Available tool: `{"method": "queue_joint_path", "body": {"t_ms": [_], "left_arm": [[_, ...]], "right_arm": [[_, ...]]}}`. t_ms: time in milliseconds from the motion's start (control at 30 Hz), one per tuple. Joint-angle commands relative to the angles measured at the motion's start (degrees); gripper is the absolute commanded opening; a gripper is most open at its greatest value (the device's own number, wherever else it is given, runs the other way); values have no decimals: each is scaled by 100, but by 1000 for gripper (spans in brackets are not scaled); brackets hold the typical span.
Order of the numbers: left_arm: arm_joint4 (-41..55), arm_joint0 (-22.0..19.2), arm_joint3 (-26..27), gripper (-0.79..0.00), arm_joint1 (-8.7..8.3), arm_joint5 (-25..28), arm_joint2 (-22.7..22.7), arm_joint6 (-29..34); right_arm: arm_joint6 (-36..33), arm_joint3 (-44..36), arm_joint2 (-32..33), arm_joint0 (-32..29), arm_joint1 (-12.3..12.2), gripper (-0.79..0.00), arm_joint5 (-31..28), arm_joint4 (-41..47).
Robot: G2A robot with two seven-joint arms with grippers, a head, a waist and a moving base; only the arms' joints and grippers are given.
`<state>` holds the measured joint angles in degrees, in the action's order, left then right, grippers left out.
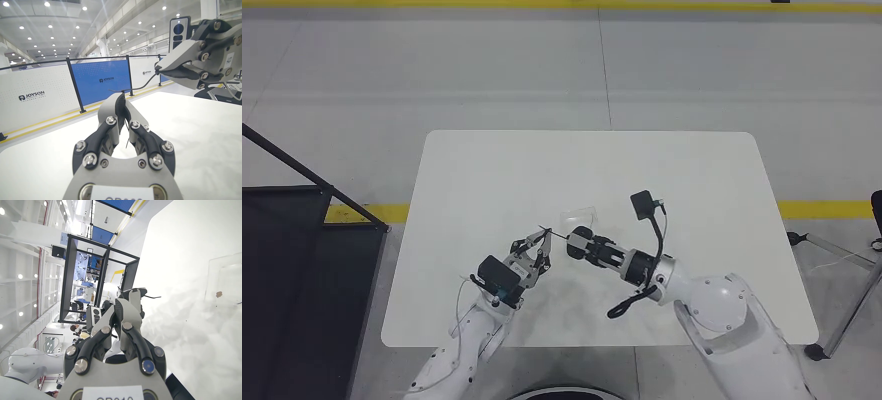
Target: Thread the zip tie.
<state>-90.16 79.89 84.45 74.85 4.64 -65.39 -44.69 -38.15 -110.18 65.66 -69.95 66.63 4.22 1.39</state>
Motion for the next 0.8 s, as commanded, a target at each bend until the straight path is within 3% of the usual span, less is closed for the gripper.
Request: {"method": "queue_joint_path", "body": {"t_ms": [0,533,567,667,700,767], "left_arm": [[-12,0,-1,-785,1,8,10,3],[97,0,45,-785,4,186,5,65],[116,3,60,-785,2,204,-8,72],[199,22,102,-785,0,227,-42,75],[278,34,121,-785,1,265,-54,94],[438,56,186,-785,1,350,-87,132]], "right_arm": [[2,-3,14,-11,-1,-785,-42,27],[18,36,7,22,2,-785,-49,22],[22,37,9,21,3,-677,-51,30],[34,36,21,17,4,-105,-55,59],[47,28,34,13,4,-6,-70,77],[77,4,85,-15,1,0,-159,148]]}}
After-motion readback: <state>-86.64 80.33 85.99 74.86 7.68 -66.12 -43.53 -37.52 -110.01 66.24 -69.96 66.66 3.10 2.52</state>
